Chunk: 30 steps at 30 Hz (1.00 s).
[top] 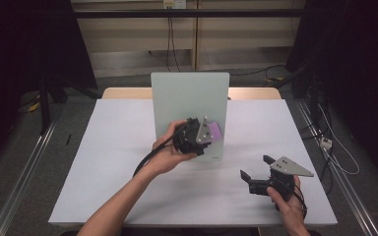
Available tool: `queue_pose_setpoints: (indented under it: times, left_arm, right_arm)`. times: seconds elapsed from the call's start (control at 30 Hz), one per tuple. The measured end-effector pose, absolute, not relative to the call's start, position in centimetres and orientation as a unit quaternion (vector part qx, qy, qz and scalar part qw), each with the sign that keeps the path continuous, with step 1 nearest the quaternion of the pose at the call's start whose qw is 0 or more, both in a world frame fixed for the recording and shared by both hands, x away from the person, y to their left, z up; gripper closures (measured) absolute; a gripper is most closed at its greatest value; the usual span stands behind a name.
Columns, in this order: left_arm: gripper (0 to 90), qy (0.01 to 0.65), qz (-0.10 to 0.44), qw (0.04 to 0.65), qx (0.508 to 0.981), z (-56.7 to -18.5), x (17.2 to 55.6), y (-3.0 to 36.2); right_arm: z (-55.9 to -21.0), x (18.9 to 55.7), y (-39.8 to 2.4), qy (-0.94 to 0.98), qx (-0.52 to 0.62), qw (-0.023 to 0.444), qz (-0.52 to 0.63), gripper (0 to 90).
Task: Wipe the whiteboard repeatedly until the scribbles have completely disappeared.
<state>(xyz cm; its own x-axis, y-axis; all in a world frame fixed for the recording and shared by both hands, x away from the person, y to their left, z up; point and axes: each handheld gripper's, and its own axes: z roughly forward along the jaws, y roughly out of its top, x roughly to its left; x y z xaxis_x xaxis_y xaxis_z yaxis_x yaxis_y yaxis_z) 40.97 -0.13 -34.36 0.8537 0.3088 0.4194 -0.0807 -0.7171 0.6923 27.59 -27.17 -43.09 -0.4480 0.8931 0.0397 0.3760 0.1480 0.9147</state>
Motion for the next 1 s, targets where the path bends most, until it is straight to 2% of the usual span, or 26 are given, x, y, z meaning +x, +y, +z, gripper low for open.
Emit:
queue_pose_setpoints:
  times: [0.1, 0.2, 0.4, 0.6, 0.8, 1.0]
  left_arm:
    - [41.0, 0.072, 0.272, 0.384, 0.879, -33.1, 41.6, 0.3]
    - [41.0, 0.065, 0.273, 0.378, 0.882, -33.5, 41.4, 0.0]
    - [41.0, 0.038, 0.254, 0.354, 0.899, -36.3, 40.3, -1.1]
    - [41.0, 0.018, 0.227, 0.313, 0.922, -39.2, 39.3, -0.5]
    - [41.0, 0.008, 0.207, 0.285, 0.936, -40.5, 39.0, 0.3]
    - [41.0, 0.024, 0.211, 0.304, 0.929, -39.7, 39.4, 1.1]
  right_arm:
    - [-43.1, 27.6, -27.1, 0.707, 0.449, 0.272, 0.473, 2.8]
    - [-43.1, 27.6, -27.1, 0.708, 0.447, 0.272, 0.474, 2.7]
    - [-43.1, 27.6, -27.1, 0.707, 0.448, 0.273, 0.474, 2.7]
    - [-43.1, 27.5, -27.2, 0.706, 0.45, 0.273, 0.474, 2.8]
    - [-43.1, 27.6, -27.1, 0.707, 0.45, 0.272, 0.473, 2.8]
    - [-43.1, 27.6, -27.1, 0.707, 0.45, 0.272, 0.473, 2.7]
